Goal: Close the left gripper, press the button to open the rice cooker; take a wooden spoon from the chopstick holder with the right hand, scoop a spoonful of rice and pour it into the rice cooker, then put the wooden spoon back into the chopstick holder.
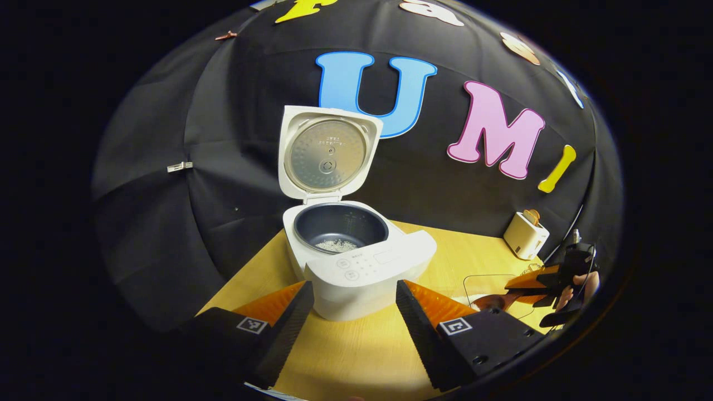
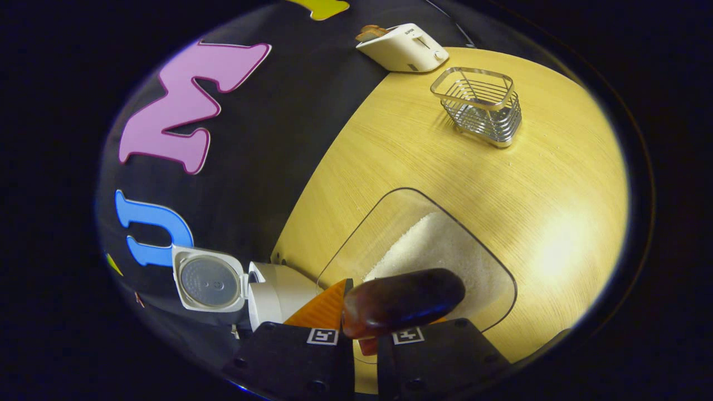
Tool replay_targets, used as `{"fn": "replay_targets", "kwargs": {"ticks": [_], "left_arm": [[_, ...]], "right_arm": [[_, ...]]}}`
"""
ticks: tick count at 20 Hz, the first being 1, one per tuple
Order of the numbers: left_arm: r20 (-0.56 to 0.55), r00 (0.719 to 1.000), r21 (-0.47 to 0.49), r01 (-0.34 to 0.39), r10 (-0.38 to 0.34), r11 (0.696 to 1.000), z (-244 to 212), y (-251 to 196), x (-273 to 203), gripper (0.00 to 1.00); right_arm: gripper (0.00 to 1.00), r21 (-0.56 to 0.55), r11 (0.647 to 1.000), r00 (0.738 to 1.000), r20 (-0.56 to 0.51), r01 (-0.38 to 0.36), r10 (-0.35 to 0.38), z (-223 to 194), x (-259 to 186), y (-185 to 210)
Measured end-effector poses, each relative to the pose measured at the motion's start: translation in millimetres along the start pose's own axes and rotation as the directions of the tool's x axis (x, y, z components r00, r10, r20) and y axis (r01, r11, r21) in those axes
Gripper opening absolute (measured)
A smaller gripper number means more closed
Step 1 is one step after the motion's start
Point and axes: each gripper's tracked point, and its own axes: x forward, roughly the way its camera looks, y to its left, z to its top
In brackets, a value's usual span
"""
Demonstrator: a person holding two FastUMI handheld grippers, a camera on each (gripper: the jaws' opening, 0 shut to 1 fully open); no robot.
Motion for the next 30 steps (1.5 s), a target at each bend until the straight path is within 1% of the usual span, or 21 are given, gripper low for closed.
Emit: {"fn": "replay_targets", "kwargs": {"ticks": [2, 6, 8, 12, 14, 18, 21, 26, 30], "left_arm": [[0.001, 1.0, 0.008, 0.003, -0.003, 1.0, 2, -1, 2, 0.96], [-0.001, 1.0, 0.011, 0.015, -0.015, 1.0, 3, -5, 4, 0.96], [-0.003, 1.0, 0.01, 0.023, -0.023, 1.0, 3, -8, 7, 0.96], [-0.004, 0.999, 0.01, 0.037, -0.037, 0.999, 3, -12, 7, 0.96], [-0.003, 0.999, 0.006, 0.038, -0.038, 0.999, 4, -12, 7, 0.96], [0.002, 1.0, -0.007, 0.028, -0.028, 1.0, 7, -3, 3, 0.96], [0.007, 1.0, -0.02, 0.011, -0.011, 1.0, 10, 6, 0, 0.96], [0.006, 1.0, -0.04, -0.025, 0.025, 0.999, 13, 29, -7, 0.96], [-0.001, 0.999, -0.073, -0.054, 0.054, 0.996, 11, 52, -8, 0.96]], "right_arm": [[0.09, 0.005, 1.0, 1.0, 0.024, -0.014, 0.014, 12, -7, 5], [0.09, 0.04, 0.997, 0.996, 0.059, -0.073, 0.071, 33, -23, 29], [0.09, 0.045, 0.995, 0.994, 0.065, -0.091, 0.088, 41, -27, 37], [0.09, 0.09, 0.987, 0.99, 0.06, -0.133, 0.128, 46, -32, 60], [0.08, 0.084, 0.985, 0.988, 0.059, -0.15, 0.145, 48, -36, 74], [0.09, 0.094, 0.974, 0.978, 0.045, -0.207, 0.204, 48, -42, 108], [0.09, 0.076, 0.967, 0.97, 0.03, -0.242, 0.241, 43, -43, 137], [0.08, 0.049, 0.959, 0.959, -0.028, -0.28, 0.282, 21, -31, 188], [0.08, 0.005, 0.949, 0.947, -0.065, -0.314, 0.314, 4, -14, 232]]}}
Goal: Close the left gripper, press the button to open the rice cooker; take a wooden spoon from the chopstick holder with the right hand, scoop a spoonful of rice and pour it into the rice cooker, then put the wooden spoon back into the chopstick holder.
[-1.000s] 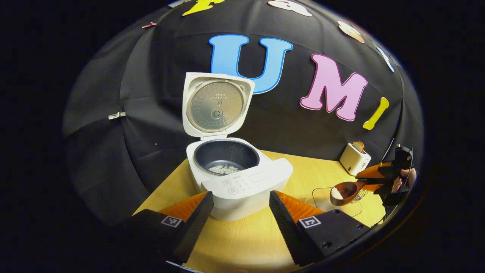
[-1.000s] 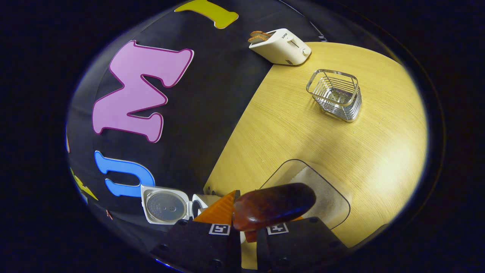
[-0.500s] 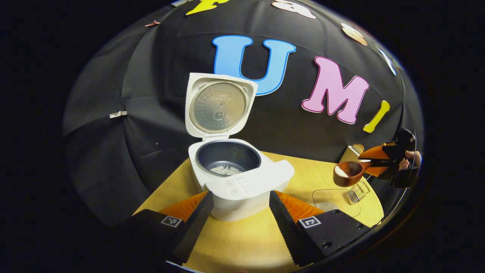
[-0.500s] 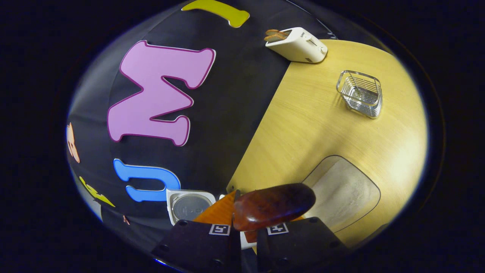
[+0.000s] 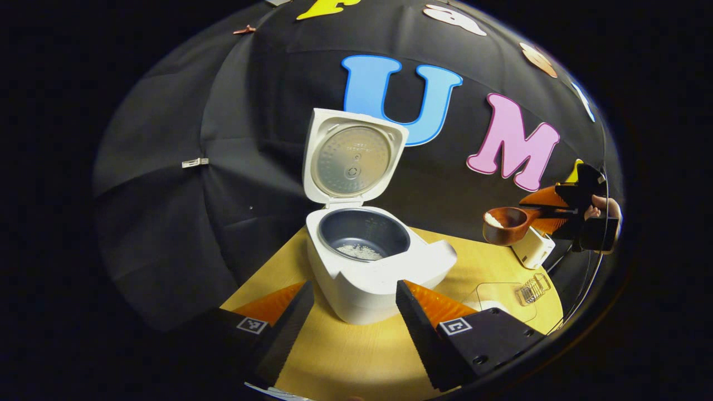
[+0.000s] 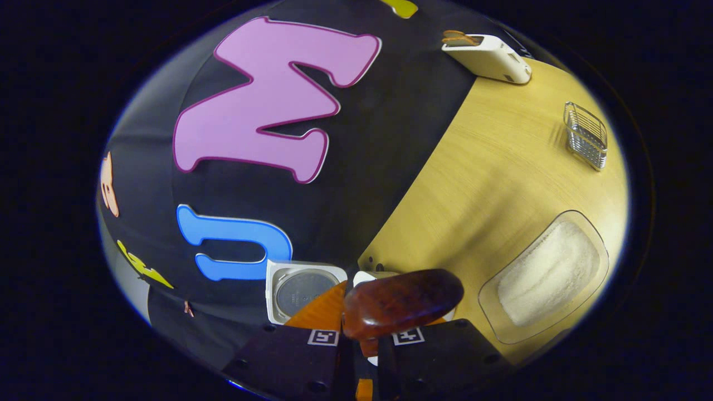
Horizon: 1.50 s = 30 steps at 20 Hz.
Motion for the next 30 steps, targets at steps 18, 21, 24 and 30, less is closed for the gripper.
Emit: {"fn": "replay_targets", "kwargs": {"ticks": [18, 21, 24, 30], "left_arm": [[-0.032, 0.975, -0.143, -0.223, 0.221, 0.964, -14, 113, -5, 0.96], [-0.032, 0.972, -0.139, -0.235, 0.233, 0.962, -14, 115, -5, 0.92], [-0.033, 0.973, -0.122, -0.232, 0.23, 0.965, -15, 113, -2, 0.96], [-0.049, 0.975, -0.141, -0.224, 0.219, 0.964, -18, 106, 1, 0.96]], "right_arm": [[0.07, -0.487, 0.872, 0.997, -0.079, -0.054, 0.018, -106, 177, 62], [0.07, -0.603, 0.795, 0.996, -0.089, -0.066, 0.015, -129, 189, 57], [0.07, -0.746, 0.662, 0.997, -0.073, -0.072, 0.026, -145, 195, 51], [0.2, -0.933, 0.35, 0.993, -0.055, -0.087, 0.101, -158, 190, 61]]}}
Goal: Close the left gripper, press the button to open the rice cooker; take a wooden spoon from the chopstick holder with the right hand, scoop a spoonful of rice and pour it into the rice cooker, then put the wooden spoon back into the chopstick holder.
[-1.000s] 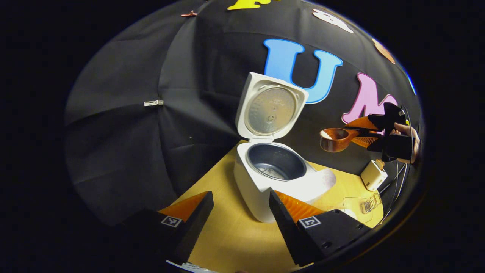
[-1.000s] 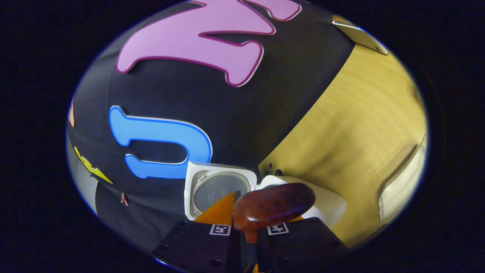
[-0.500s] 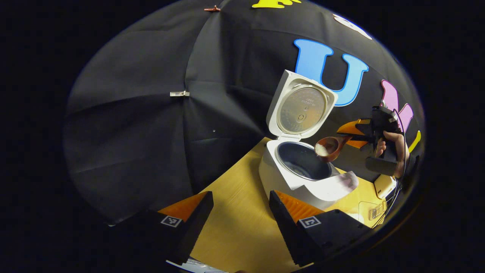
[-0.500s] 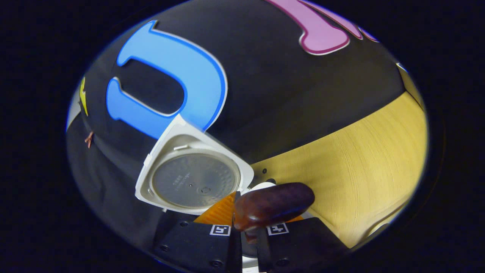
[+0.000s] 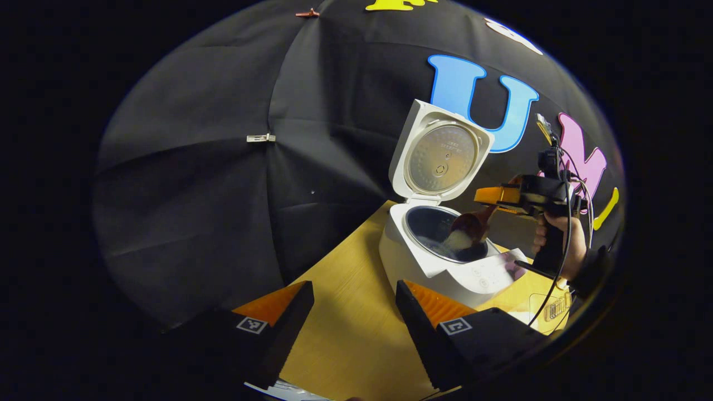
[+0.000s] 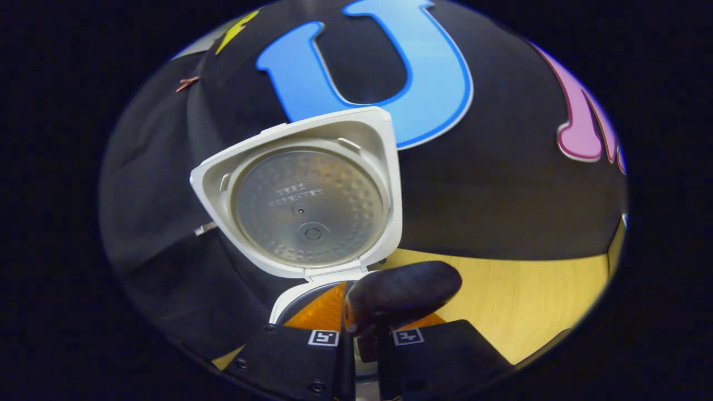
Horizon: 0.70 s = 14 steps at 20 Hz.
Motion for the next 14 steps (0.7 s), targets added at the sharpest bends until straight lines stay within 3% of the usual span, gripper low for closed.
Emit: {"fn": "replay_targets", "kwargs": {"ticks": [7, 11, 14], "left_arm": [[0.024, 1.0, -0.032, 0.005, -0.005, 0.999, 5, 3, 4, 0.96], [0.022, 1.0, -0.05, -0.008, 0.009, 0.999, 0, 14, 8, 0.96], [0.02, 1.0, -0.068, -0.013, 0.015, 0.998, -2, 18, 8, 0.96]], "right_arm": [[0.2, -0.243, 0.969, 0.997, 0.042, -0.053, 0.065, 0, 6, 27], [0.19, -0.371, 0.925, 0.99, 0.072, -0.084, 0.119, 2, 1, 46], [0.2, -0.392, 0.913, 0.99, 0.036, -0.112, 0.137, -7, -3, 57]]}}
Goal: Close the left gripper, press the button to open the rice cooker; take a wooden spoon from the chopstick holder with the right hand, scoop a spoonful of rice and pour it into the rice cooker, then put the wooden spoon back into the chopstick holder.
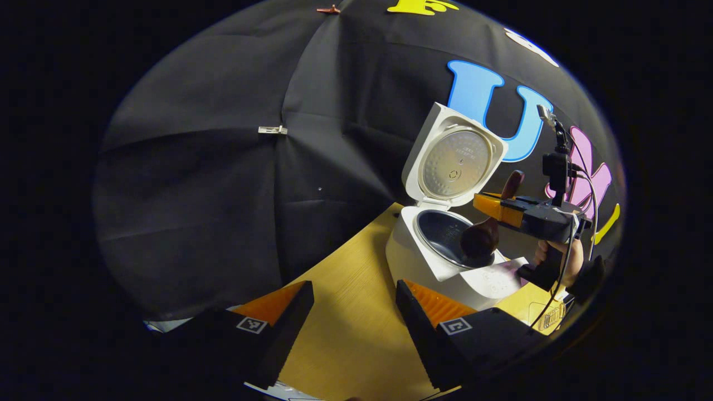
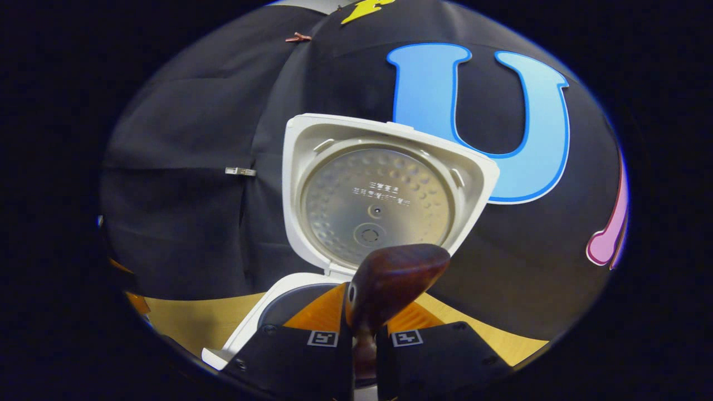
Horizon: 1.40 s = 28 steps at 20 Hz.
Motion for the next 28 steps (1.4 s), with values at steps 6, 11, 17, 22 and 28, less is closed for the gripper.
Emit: {"fn": "replay_targets", "kwargs": {"ticks": [6, 11, 17, 22, 28], "left_arm": [[0.019, 1.0, 0.011, 0.01, -0.011, 1.0, 10, -5, 2, 0.96], [0.034, 0.998, 0.041, 0.046, -0.047, 0.998, 22, -36, 3, 0.96], [0.034, 0.996, 0.101, 0.082, -0.086, 0.992, 24, -84, -6, 0.96], [0.059, 0.992, 0.142, 0.103, -0.113, 0.984, 33, -125, -16, 0.96], [0.048, 0.987, 0.189, 0.143, -0.155, 0.972, 27, -171, -25, 0.96]], "right_arm": [[0.2, 0.098, 0.995, 0.999, 0.01, 0.037, -0.038, 21, -11, -22], [0.2, 0.156, 0.985, 0.994, 0.069, 0.073, -0.085, 56, -38, -56], [0.2, 0.214, 0.972, 0.987, 0.108, 0.094, -0.12, 74, -86, -104], [0.19, 0.341, 0.933, 0.977, 0.13, 0.116, -0.169, 86, -138, -156], [0.19, 0.443, 0.865, 0.944, 0.104, 0.238, -0.313, 50, -201, -239]]}}
